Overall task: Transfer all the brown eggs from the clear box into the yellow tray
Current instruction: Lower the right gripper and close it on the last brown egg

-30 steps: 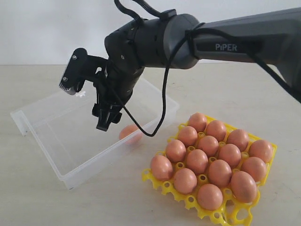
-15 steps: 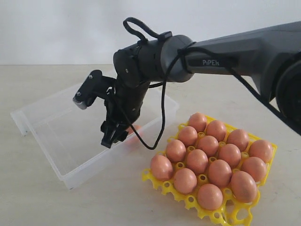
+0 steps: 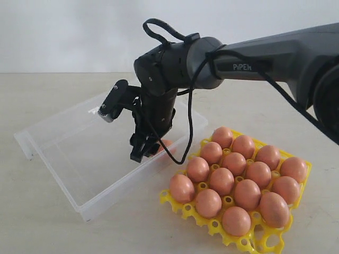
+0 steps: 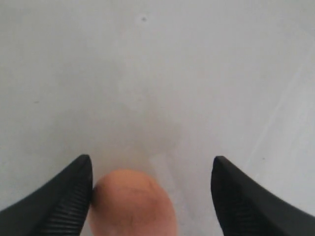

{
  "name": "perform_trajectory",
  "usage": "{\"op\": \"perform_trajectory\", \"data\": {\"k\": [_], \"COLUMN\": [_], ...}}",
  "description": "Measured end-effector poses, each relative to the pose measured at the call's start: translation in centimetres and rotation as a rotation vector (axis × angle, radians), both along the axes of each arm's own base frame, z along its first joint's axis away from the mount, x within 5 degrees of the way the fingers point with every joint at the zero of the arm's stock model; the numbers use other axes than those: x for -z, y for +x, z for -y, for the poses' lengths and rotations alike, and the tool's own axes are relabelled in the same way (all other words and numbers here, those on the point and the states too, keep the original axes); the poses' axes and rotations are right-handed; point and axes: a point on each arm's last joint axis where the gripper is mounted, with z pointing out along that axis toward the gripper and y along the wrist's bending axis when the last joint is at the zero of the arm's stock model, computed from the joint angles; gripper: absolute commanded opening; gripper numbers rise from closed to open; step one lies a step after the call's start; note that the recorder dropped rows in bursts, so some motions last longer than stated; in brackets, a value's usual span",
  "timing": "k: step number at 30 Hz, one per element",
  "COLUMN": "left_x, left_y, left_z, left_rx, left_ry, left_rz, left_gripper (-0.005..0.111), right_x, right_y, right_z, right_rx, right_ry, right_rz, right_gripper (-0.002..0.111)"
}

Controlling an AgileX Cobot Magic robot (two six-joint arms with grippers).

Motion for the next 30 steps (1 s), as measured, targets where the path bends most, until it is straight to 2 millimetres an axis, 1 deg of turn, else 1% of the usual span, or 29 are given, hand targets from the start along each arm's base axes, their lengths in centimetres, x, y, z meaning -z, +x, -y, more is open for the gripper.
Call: {"op": "perform_trajectory", "data": {"k": [3,6,9,12,15,17,21,26,30], "left_x": [0.0,0.0,0.0,0.0,0.0,0.0,0.0,0.0,0.0], "left_y": [0.0,0.0,0.0,0.0,0.0,0.0,0.0,0.0,0.0], "left_z": [0.0,0.0,0.0,0.0,0.0,0.0,0.0,0.0,0.0], "left_rx": [0.0,0.0,0.0,0.0,0.0,0.0,0.0,0.0,0.0], "left_ry": [0.0,0.0,0.0,0.0,0.0,0.0,0.0,0.0,0.0], "left_rz": [0.0,0.0,0.0,0.0,0.0,0.0,0.0,0.0,0.0], "left_gripper": [0.004,0.004,0.004,0.004,0.004,0.004,0.004,0.004,0.004], "right_x": [-0.3,-0.7,-2.0,-3.9,-5.6,-6.0,-5.3,-3.6,-2.9], "right_y": [0.7,0.9,0.8,0.6,0.1,-0.2,-0.7,-0.8,-1.0], "right_z": [-0.1,-0.2,-0.1,0.1,0.4,0.6,1.0,1.2,1.2], "right_rx": [0.08,0.134,0.151,0.174,0.274,0.358,0.453,0.516,0.556], "right_ry": [0.055,0.103,0.13,0.158,0.205,0.226,0.192,0.139,0.132], "right_rz": [0.056,0.082,0.106,0.125,0.113,0.081,0.009,-0.057,-0.1], "right_gripper": [0.06,0.06,0.06,0.06,0.061,0.061,0.061,0.061,0.061]}}
